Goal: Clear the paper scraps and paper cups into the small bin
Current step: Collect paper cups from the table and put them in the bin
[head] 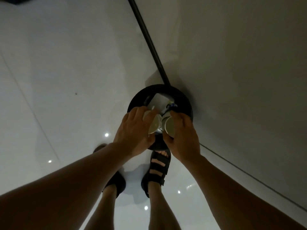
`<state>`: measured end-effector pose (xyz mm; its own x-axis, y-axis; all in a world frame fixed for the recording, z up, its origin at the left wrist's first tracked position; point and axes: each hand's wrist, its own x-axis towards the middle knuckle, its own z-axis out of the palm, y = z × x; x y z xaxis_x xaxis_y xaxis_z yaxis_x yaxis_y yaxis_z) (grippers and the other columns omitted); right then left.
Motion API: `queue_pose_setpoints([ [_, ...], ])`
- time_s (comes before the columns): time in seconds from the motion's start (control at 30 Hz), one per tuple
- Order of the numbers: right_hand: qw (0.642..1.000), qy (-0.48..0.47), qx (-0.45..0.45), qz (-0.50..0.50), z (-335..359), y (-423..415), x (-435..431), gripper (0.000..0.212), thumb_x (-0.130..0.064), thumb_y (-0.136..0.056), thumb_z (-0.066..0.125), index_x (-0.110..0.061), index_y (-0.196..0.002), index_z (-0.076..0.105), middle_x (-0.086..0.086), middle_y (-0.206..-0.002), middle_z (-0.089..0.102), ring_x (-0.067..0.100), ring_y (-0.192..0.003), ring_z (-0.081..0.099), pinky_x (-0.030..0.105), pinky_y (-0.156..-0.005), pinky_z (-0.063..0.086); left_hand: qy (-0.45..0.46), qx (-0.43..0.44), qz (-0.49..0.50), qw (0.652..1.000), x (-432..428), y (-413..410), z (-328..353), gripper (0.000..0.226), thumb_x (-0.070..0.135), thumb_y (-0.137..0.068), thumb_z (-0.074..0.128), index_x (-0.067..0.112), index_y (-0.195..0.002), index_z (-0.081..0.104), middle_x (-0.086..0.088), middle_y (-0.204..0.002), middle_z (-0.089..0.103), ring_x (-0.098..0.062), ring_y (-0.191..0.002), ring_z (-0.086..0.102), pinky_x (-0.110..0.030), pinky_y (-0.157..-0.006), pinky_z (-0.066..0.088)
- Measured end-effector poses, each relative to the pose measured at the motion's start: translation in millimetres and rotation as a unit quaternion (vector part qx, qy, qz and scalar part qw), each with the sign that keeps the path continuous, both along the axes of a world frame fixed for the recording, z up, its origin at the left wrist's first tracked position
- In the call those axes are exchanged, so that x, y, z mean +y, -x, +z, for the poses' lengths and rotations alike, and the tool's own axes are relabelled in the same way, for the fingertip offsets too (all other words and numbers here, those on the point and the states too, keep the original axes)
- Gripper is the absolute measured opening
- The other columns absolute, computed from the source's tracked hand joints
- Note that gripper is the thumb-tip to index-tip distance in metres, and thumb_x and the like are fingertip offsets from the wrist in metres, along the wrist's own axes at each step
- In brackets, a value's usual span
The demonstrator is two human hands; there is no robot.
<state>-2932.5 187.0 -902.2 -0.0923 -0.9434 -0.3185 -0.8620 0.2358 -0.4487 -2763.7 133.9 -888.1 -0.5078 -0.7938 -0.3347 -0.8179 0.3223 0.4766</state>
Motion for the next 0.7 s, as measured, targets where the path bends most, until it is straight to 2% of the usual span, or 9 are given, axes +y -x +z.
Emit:
queue_pose_setpoints([
  [0.17, 0.997, 0.067, 0.028, 0.001, -12.5, 14.7, -13.4, 0.073, -0.024, -0.074, 0.083, -0.012, -0.138, 0.049, 0.016, -0.132, 0.052, 0.032, -0.115, 0.056, 0.031, -0.086, 0.051, 0.048, 0.011, -0.002, 0.999, -5.7, 9.0, -15.8, 0.07, 0.02, -0.066, 0.075, 0.013, -0.131, 0.05, -0.012, -0.124, 0.051, -0.032, -0.115, 0.049, -0.041, -0.09, 0.046],
  [0.3, 0.993, 0.079, 0.072, 0.04, -27.7, 14.2, -20.2, 0.076, -0.023, -0.07, 0.085, -0.01, -0.136, 0.049, 0.018, -0.135, 0.05, 0.037, -0.123, 0.051, 0.045, -0.092, 0.054, 0.081, -0.031, -0.021, 0.996, -9.7, 6.3, -33.7, 0.074, 0.022, -0.071, 0.072, 0.017, -0.137, 0.04, -0.013, -0.132, 0.046, -0.034, -0.127, 0.041, -0.042, -0.102, 0.038],
  [0.37, 0.988, 0.088, 0.104, 0.073, -38.3, 13.6, -19.2, 0.075, -0.026, -0.076, 0.078, -0.009, -0.14, 0.044, 0.02, -0.143, 0.044, 0.039, -0.135, 0.039, 0.051, -0.103, 0.045, 0.088, -0.056, -0.034, 0.994, -7.7, 4.5, -43.3, 0.073, 0.031, -0.077, 0.064, 0.017, -0.142, 0.034, -0.018, -0.144, 0.039, -0.039, -0.137, 0.031, -0.05, -0.109, 0.03],
  [0.5, 0.973, 0.075, 0.182, 0.123, -58.4, 15.9, -11.5, 0.076, -0.044, -0.093, 0.056, -0.012, -0.153, 0.022, 0.021, -0.159, 0.018, 0.036, -0.148, 0.01, 0.052, -0.117, 0.022, 0.102, -0.129, -0.072, 0.984, 3.8, -0.7, -64.7, 0.083, 0.055, -0.085, 0.039, 0.016, -0.153, 0.013, -0.019, -0.159, 0.004, -0.038, -0.147, -0.002, -0.056, -0.115, 0.007],
  [0.57, 0.968, 0.074, 0.199, 0.131, -65.5, 15.9, -8.5, 0.081, -0.052, -0.093, 0.052, -0.013, -0.155, 0.019, 0.021, -0.16, 0.013, 0.036, -0.149, 0.006, 0.051, -0.119, 0.015, 0.119, -0.152, -0.086, 0.977, 7.8, -4.4, -73.1, 0.086, 0.061, -0.086, 0.033, 0.017, -0.154, 0.006, -0.019, -0.159, -0.004, -0.037, -0.146, -0.009, -0.057, -0.115, 0.002],
  [0.7, 0.964, 0.07, 0.217, 0.135, -71.1, 16.2, -10.0, 0.084, -0.056, -0.091, 0.049, -0.015, -0.156, 0.016, 0.021, -0.161, 0.01, 0.036, -0.149, 0.003, 0.049, -0.119, 0.007, 0.128, -0.158, -0.089, 0.975, 7.4, -4.4, -78.1, 0.087, 0.063, -0.084, 0.028, 0.017, -0.154, 0.004, -0.018, -0.16, -0.005, -0.037, -0.146, -0.012, -0.057, -0.115, -0.002],
])
